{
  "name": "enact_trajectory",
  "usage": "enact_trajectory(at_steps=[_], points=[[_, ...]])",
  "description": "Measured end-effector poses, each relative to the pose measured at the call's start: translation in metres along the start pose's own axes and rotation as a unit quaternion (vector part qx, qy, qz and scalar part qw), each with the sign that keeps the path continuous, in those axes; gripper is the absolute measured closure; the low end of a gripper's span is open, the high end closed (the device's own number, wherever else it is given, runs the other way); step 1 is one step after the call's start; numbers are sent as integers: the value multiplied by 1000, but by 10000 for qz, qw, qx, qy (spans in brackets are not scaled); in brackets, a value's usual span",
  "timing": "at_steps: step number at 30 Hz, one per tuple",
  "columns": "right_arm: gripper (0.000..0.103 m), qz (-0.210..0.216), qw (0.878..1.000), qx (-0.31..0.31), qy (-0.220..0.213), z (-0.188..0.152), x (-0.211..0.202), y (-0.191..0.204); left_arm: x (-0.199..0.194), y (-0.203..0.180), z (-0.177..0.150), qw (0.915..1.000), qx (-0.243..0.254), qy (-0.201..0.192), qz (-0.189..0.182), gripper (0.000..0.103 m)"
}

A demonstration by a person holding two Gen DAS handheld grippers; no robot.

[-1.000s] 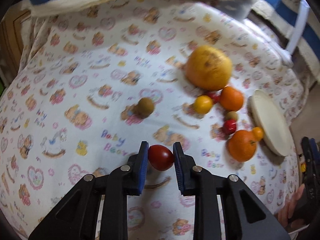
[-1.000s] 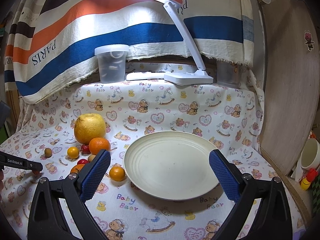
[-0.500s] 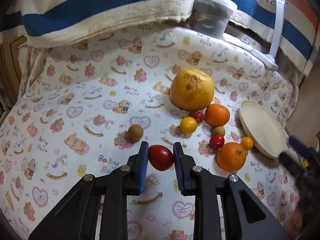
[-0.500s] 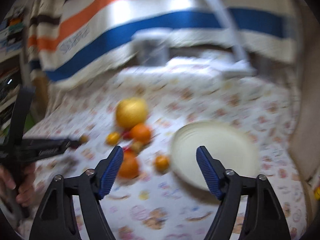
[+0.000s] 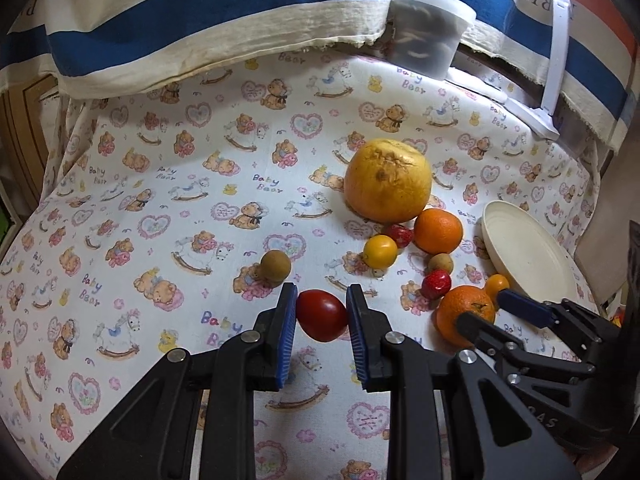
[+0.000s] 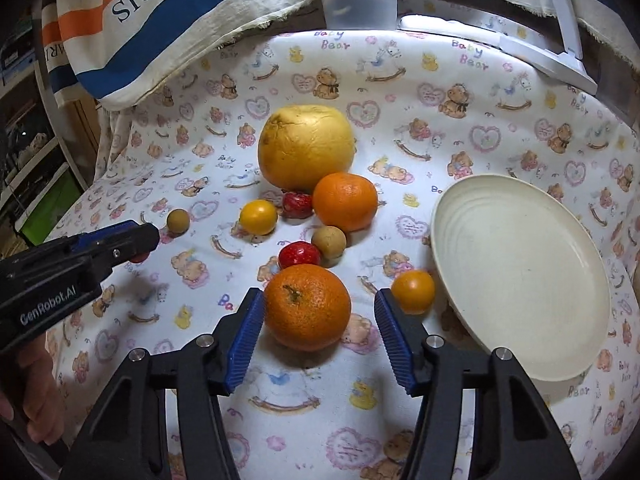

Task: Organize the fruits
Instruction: 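Grasp the tangerine with the right gripper while the left gripper holds the tomato, then lift and carry the tangerine and tomato over the cream plate with both grippers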

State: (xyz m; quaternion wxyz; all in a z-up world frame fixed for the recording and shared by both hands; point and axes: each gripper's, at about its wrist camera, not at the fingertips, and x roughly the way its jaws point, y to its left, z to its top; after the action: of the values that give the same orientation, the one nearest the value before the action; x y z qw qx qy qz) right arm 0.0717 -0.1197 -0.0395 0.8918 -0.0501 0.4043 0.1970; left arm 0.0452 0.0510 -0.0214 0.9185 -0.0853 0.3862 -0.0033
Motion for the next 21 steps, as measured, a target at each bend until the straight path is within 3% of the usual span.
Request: enact_trajectory(at_steps=[5,13,17,21], points=[[47,20,9997,2,237,-6,18,3,-3,0,0,10000,3,-95,11,79],[53,-148,9996,248,73,-10,13,-7,-3,-5,-1,9998,114,-139,48,79],[53,-182,9989,238,-356,-8,-5,-9,-10,-8,-2,9991,203,-367,105,79],[53,-215,9950,220,-952,-4,-31,-9,-30,-12,-2,9955,282,-899,139,79]])
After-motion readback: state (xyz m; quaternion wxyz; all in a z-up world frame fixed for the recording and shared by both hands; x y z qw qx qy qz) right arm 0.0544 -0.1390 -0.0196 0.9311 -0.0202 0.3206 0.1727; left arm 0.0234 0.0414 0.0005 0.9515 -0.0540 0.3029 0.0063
